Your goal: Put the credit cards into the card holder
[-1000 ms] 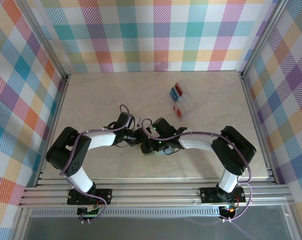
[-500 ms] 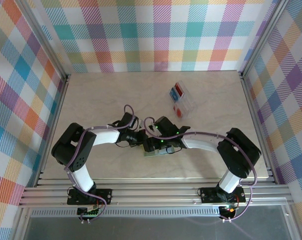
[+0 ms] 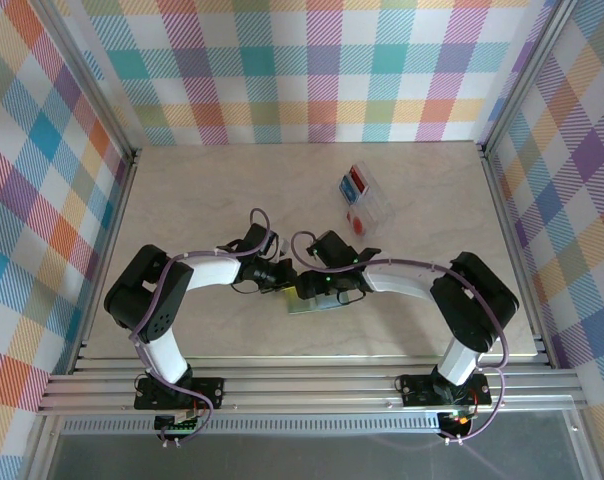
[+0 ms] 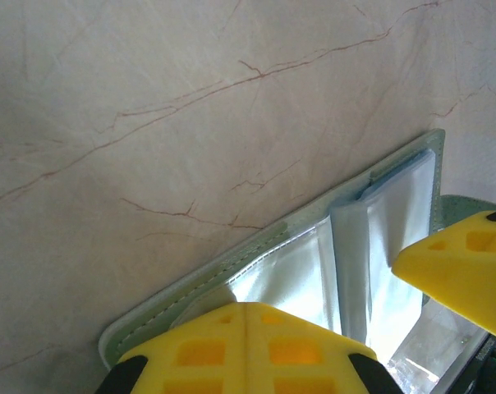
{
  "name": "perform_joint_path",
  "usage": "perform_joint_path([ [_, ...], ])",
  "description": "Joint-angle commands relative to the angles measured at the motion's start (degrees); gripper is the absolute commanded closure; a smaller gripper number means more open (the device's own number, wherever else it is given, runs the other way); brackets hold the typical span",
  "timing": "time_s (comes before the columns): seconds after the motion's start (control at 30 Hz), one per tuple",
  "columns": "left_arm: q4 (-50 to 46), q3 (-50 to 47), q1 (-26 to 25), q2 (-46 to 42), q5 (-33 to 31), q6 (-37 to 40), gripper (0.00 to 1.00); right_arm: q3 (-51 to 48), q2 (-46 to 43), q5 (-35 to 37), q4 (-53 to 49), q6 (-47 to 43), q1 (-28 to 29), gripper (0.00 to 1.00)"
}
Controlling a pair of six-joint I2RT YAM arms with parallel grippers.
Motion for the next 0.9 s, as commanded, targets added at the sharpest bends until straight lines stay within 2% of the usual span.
perform_joint_path([
  [0.0, -3.56, 0.18, -0.43, 2.37, -2.2, 1.47, 0.99, 2.85, -2.97, 2.0, -1.46, -0.96, -0.46, 0.26],
  [0.1, -3.35, 0.13, -0.44, 2.52, -1.69, 1.42, 0.99, 5.97, -5.18, 6.92, -3.34, 0.47, -3.22, 0.32],
  [0.2, -3.35, 0.01, -0.42, 2.43, -1.93, 1.4, 0.99, 10.28, -5.19, 5.73, -5.83, 1.86, -9.57, 0.37],
  [0.4, -3.27, -0.05, -0.62, 2.65, -1.71, 1.1, 0.99, 22.27, 0.44, 9.32, -13.38, -4.53, -16.3, 0.35],
  [0.53, -3.61, -0.17, -0.66, 1.9, -2.23, 1.18, 1.0, 30.03, 7.09, 12.77, -19.38, -8.79, -18.35, 0.4],
  [0.63, -3.61, -0.19, -0.7, 1.57, -2.37, 1.21, 1.0, 34.87, 11.53, 12.31, -21.93, -11.34, -19.11, 0.42],
  [0.87, -3.44, -0.13, -0.79, 2.3, -2.11, 1.03, 1.0, 38.59, 16.65, 15.55, -24.5, -14.01, -19.65, 0.43],
])
